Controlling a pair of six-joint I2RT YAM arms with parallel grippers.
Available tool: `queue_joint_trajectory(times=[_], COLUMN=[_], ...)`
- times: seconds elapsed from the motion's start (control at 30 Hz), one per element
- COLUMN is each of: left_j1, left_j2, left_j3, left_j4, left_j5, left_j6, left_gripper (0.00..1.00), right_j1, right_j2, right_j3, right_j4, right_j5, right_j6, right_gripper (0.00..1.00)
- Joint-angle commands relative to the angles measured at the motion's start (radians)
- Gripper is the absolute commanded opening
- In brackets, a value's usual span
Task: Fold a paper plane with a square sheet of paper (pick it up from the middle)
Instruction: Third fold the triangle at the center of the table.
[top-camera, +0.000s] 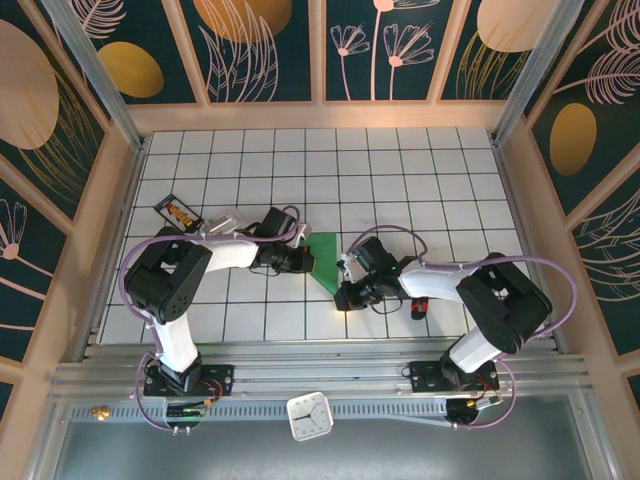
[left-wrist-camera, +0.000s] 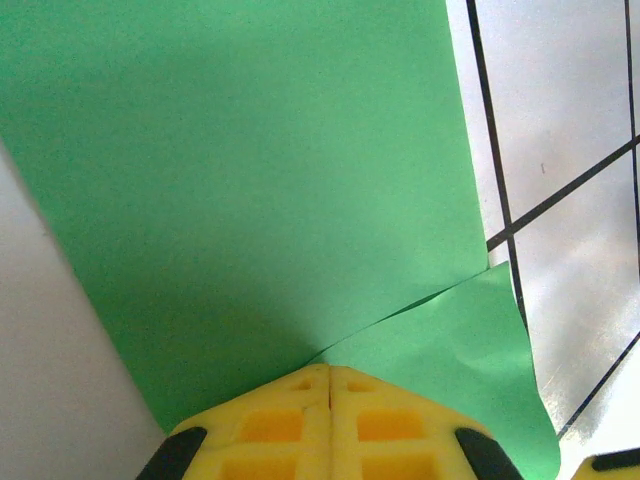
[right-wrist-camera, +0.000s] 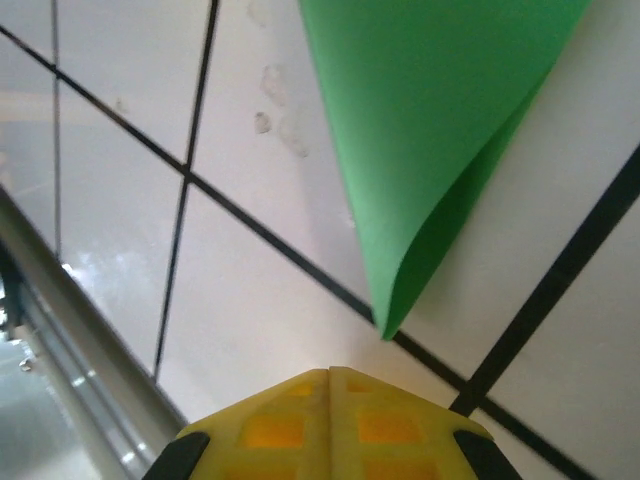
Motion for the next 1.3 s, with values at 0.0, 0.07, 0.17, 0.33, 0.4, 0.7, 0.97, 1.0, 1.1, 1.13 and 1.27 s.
queue_joint_trajectory(times=[0.0,0.07,0.17,0.33,0.4,0.7,0.97,1.0,1.1,1.13,1.27], left_j1=[0.014,0.014,0.014,0.014,0.014,0.014,0.014,0.014,0.014,0.013,0.015], left_j2=[0.044,0.043,0.042,0.042,0.043,0.039,0.039,0.039,0.036,0.036,0.039], left_j3=[-0.024,-0.022,-0.025,-0.024,-0.024,-0.021,-0.020,-0.020,-0.020,-0.020,-0.020], left_j4=[-0.113,-0.113,-0.112,-0.110,-0.110,-0.116,-0.116,-0.118,-0.118,-0.118,-0.118], left_j5=[-0.124,-0.121,-0.120,-0.117,-0.115,-0.117,-0.119,-0.117,-0.120,-0.122,-0.119], left_j6=[0.019,0.018,0.019,0.018,0.018,0.020,0.022,0.022,0.022,0.022,0.021], left_gripper=[0.00,0.00,0.00,0.00,0.00,0.00,0.00,0.00,0.00,0.00,0.00], right_j1=[-0.022,-0.031,-0.036,-0.060,-0.065,-0.078,-0.080,-0.080,-0.081,-0.083,-0.090], right_j2=[-0.039,-0.028,0.005,0.069,0.096,0.142,0.123,0.122,0.098,0.082,0.026], right_j3=[0.040,0.067,0.110,0.153,0.159,0.091,0.018,0.012,0.003,0.006,0.043], right_j4=[-0.029,-0.024,-0.026,-0.020,-0.019,0.000,-0.017,-0.021,-0.036,-0.043,-0.023], right_j5=[-0.085,-0.091,-0.077,-0.049,-0.042,-0.023,0.009,0.010,0.006,0.002,-0.057], right_j6=[0.014,0.011,0.000,-0.012,-0.020,-0.029,-0.028,-0.029,-0.029,-0.030,-0.010], right_gripper=[0.00,0.00,0.00,0.00,0.00,0.00,0.00,0.00,0.00,0.00,0.00])
